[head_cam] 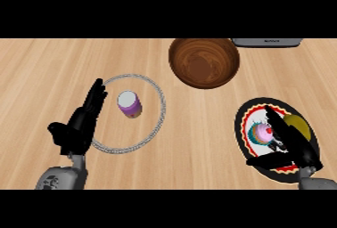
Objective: Pick the cupcake from the plate and place it in the bowl
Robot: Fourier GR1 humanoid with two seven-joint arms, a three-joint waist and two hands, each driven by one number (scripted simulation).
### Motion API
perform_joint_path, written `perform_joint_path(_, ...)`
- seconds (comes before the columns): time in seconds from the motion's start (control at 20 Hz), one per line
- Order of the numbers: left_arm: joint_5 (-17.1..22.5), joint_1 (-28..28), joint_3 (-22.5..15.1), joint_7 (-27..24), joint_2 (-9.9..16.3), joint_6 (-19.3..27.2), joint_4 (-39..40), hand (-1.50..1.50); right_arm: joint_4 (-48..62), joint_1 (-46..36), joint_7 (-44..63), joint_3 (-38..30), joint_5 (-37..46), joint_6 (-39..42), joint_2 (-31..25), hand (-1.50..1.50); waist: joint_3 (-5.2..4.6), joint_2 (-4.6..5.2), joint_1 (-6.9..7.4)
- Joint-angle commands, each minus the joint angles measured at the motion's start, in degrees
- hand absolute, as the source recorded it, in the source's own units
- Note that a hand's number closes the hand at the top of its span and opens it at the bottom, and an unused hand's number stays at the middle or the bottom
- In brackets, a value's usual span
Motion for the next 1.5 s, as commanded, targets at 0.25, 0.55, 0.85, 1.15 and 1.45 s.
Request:
perform_joint_path(0.25,-0.05,-0.40,0.98,-2.94,0.27,-1.55,3.41,0.00,5.86,-5.03,-9.88,5.57,7.81,2.29,-1.69,1.50,0.00,0.05,0.13)
perform_joint_path(0.55,-0.23,-0.25,0.18,0.15,-0.03,-1.75,0.95,0.00,-0.77,-3.89,-10.09,13.22,10.68,2.15,4.79,1.50,-0.01,-0.04,0.46)
perform_joint_path(0.85,-0.77,-3.07,-0.51,0.06,-1.91,-0.67,3.29,0.00,-0.41,-14.15,-4.13,33.05,14.71,-0.50,13.17,1.50,-0.01,0.12,1.51)
perform_joint_path(1.15,0.19,-3.20,0.82,1.46,-1.11,-1.19,2.41,0.00,-5.41,-17.31,-7.16,39.61,4.58,-11.31,13.36,1.50,0.01,0.07,0.61)
perform_joint_path(1.45,-2.18,-1.14,-0.30,-1.33,-2.63,1.07,3.68,0.00,-19.83,-19.42,-2.31,38.26,13.26,-15.14,13.41,1.50,-0.03,-0.16,-0.49)
